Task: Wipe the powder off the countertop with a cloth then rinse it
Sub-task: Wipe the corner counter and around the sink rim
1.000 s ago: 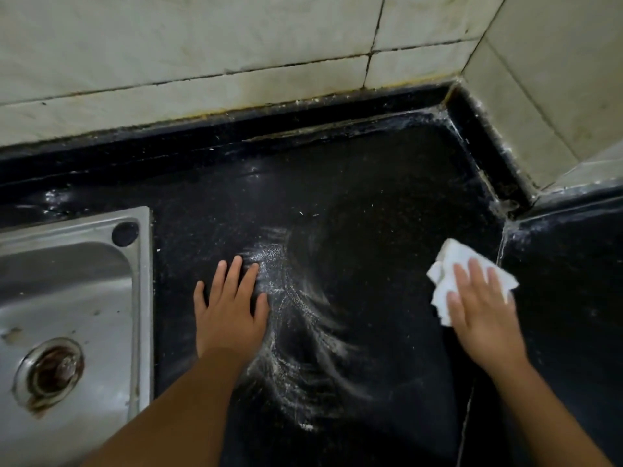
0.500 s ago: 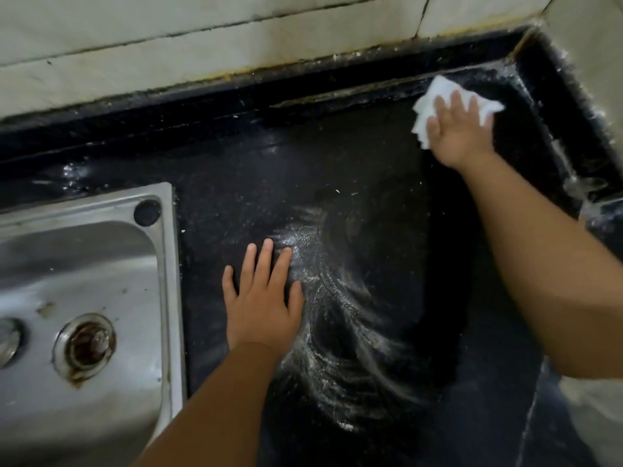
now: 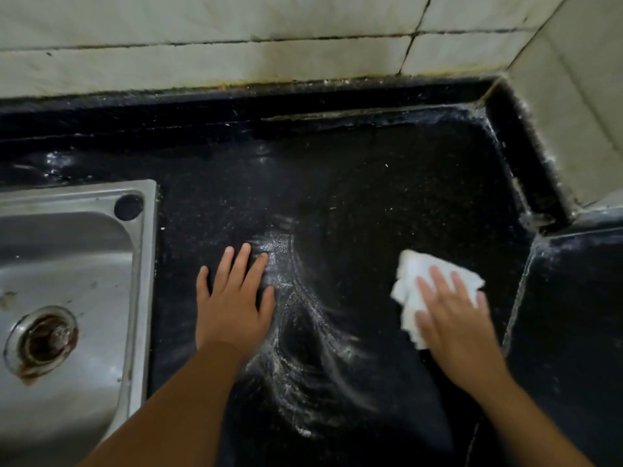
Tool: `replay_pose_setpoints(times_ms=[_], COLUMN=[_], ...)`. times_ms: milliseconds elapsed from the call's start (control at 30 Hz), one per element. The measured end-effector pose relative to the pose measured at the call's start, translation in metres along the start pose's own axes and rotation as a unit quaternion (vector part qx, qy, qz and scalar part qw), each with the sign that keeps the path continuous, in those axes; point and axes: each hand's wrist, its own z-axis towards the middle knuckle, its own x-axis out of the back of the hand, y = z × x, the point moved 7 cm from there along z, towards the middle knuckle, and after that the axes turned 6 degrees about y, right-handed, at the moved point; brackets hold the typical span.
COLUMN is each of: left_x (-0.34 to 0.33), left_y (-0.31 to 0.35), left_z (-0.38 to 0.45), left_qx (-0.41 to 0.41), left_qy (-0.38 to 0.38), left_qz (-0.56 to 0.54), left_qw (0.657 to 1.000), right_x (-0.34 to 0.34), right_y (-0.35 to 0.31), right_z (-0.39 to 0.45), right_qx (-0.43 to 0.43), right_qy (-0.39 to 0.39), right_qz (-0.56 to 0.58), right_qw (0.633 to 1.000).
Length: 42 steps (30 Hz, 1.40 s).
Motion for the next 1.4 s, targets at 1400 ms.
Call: replay_pose_setpoints(times_ms=[1400], left_x=[-0.001], left_y=[0.000], left_z=[0.004], left_qx=[-0.032], left_qy=[0.038], left_qz=[0.013], left_qw=[0.999], right_x=[0.024], right_y=[0.035], right_z=[0.082], right_qx=[-0.154], right_qy=[0.000], right_qz=[0.049], right_qw=[0.987])
